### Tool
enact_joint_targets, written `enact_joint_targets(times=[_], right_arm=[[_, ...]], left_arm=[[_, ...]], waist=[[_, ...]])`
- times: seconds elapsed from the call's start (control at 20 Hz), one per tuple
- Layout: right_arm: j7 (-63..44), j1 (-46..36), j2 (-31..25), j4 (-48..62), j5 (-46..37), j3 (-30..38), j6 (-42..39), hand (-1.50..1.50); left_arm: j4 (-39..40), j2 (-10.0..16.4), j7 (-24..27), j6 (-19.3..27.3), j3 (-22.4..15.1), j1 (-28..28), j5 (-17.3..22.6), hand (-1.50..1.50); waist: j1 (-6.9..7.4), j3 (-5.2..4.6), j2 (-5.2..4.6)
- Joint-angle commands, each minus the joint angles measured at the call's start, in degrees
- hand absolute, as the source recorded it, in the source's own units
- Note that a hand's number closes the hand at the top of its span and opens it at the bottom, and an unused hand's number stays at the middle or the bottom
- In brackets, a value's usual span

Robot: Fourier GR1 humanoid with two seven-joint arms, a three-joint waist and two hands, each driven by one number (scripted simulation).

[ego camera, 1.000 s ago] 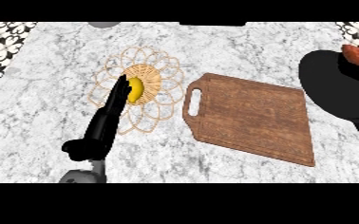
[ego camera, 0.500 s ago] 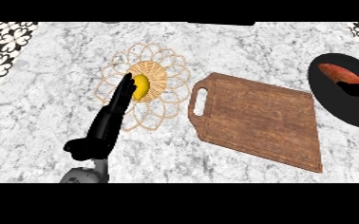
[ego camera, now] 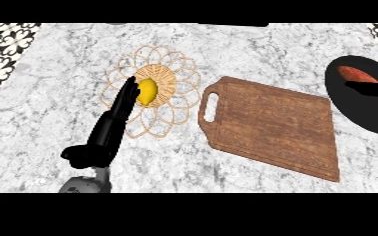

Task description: Pick the sweet potato from the cutting board and place it in the pan

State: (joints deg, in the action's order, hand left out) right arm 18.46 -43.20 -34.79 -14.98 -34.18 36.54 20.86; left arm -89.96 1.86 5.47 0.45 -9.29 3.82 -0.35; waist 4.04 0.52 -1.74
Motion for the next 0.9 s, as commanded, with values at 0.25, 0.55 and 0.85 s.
enact_joint_targets(times=[0.25, 0.55, 0.85], right_arm=[[9.18, 1.04, -4.35, 1.68, 11.4, 10.27, -8.12, -1.5], [15.72, 6.53, -6.56, 3.07, 17.03, 13.54, -22.91, -1.5], [22.49, 13.28, -7.61, 2.83, 18.26, 12.09, -35.0, -1.5]], left_arm=[[-1.86, -0.89, 2.03, 1.42, -0.73, -4.09, -0.9, 0.0], [-1.34, -0.52, -0.46, 1.33, 0.74, -1.08, -0.34, 0.0], [2.5, -1.65, 0.87, 2.22, 0.45, -1.0, -1.63, 0.0]], waist=[[-1.37, -0.18, 0.69], [-2.79, -0.27, 1.14], [-3.34, -0.34, 1.32]])
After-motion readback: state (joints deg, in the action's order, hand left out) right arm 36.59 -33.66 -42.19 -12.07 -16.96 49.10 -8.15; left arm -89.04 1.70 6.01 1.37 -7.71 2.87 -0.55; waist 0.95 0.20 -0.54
